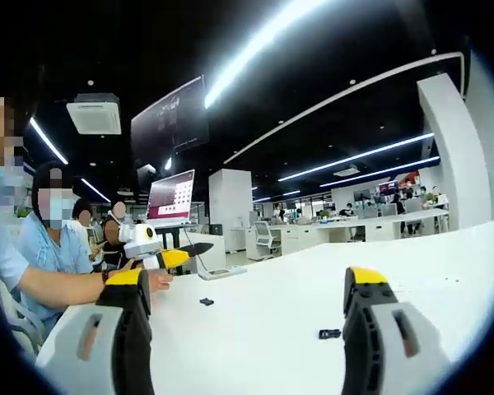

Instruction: Snap the two parts of the plastic buckle together until the buckle closes and remains connected.

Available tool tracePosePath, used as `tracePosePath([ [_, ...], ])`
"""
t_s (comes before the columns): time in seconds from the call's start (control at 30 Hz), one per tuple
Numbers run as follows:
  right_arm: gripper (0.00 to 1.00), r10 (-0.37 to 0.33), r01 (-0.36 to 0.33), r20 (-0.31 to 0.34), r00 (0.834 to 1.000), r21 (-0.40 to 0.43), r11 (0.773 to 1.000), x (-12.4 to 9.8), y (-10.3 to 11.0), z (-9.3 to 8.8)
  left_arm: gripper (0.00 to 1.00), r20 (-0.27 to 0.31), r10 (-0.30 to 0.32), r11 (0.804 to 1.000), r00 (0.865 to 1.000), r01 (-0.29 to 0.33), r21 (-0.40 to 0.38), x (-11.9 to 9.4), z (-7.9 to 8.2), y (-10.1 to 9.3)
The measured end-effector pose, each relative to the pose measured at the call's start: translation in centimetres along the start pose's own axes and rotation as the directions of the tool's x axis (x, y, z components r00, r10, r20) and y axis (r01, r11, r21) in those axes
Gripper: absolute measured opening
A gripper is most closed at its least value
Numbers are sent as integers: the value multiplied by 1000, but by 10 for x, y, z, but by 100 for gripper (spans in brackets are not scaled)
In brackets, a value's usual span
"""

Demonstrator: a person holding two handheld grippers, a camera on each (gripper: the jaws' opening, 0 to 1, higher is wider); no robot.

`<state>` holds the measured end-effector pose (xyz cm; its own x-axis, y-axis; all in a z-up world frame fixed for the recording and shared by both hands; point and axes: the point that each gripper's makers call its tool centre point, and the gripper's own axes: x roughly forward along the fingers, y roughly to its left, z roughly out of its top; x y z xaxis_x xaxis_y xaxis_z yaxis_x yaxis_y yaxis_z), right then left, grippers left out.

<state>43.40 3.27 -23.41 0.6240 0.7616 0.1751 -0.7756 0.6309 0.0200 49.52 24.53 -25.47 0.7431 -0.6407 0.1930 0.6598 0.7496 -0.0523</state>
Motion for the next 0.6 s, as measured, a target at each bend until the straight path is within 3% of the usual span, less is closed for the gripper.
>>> tracePosePath([
  [0.1,99,3,-3,8,1000,9,1000,-1,0,3,82,-66,-19,999,998,22,50,1,-12,1],
  [0.2,98,1,-1,18,1000,14,1000,-1,-3,6,73,-117,-37,996,992,46,77,0,-20,1],
  [0.27,98,1,-1,12,1000,22,1000,0,-5,4,67,-129,-30,997,991,39,67,-1,-21,5],
  [0.37,97,8,-8,3,1000,30,1000,2,-4,1,67,-117,-32,999,993,33,5,-5,-18,11],
  [0.6,97,10,-11,8,1000,38,999,3,-4,2,69,-169,24,999,985,-20,28,-7,-29,26],
])
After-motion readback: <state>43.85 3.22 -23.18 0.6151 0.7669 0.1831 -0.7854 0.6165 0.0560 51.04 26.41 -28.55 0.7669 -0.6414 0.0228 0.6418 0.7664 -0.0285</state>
